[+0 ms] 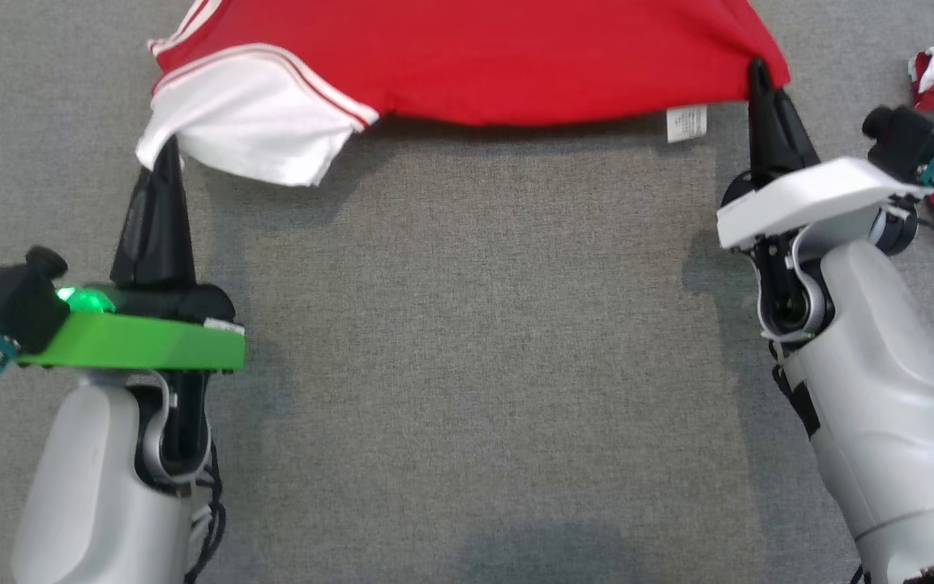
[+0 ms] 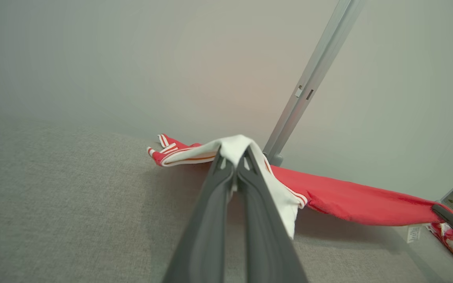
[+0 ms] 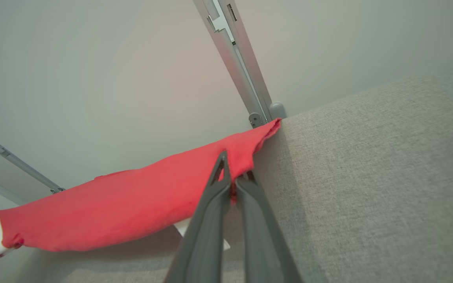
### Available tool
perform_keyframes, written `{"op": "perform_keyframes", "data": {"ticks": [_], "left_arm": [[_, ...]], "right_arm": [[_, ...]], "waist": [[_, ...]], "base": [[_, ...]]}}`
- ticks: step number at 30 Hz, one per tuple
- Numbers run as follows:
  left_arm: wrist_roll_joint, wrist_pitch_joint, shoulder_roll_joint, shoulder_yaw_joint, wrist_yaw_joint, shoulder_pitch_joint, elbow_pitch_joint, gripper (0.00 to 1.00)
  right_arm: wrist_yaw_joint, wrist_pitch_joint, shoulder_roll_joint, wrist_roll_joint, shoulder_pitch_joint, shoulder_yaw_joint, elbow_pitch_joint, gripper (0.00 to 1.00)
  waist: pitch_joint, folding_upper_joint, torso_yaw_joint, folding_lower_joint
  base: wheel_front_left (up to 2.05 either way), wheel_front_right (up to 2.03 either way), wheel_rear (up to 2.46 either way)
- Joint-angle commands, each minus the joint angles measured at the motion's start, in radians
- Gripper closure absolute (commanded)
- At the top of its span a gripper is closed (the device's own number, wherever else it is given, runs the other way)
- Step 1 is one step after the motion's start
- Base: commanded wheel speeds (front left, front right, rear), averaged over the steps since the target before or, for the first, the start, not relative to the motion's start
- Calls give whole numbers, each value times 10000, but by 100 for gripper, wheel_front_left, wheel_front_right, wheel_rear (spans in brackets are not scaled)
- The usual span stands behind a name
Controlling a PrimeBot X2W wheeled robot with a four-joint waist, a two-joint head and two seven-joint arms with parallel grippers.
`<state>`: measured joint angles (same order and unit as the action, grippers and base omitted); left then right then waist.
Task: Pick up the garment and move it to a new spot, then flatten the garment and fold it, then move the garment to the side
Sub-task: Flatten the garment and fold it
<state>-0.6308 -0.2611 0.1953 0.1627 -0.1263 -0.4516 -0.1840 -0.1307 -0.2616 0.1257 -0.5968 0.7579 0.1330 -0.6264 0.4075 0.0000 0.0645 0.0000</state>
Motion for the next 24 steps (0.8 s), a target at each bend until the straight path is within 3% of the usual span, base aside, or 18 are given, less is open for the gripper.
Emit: {"op": "perform_keyframes", "data": {"ticks": [1,16,24], "left_arm": [[-83,-51,-121,-122,-12,535,274,100],[-244,-44,-850,-112,-46,4912,1703,100],[-151,-44,-977,-218,-48,6187,2455,100]], "right_arm": [[1,-43,69,-107,-527,-10,235,100],[1,-44,-267,-115,-5084,-888,2455,100],[1,-44,-565,65,-6640,-1137,3131,100]], "waist": [[-648,0,53,0],[-3065,0,90,0],[-4034,0,60,0]], "base": [[0,0,0],[0,0,0],[0,0,0]]}}
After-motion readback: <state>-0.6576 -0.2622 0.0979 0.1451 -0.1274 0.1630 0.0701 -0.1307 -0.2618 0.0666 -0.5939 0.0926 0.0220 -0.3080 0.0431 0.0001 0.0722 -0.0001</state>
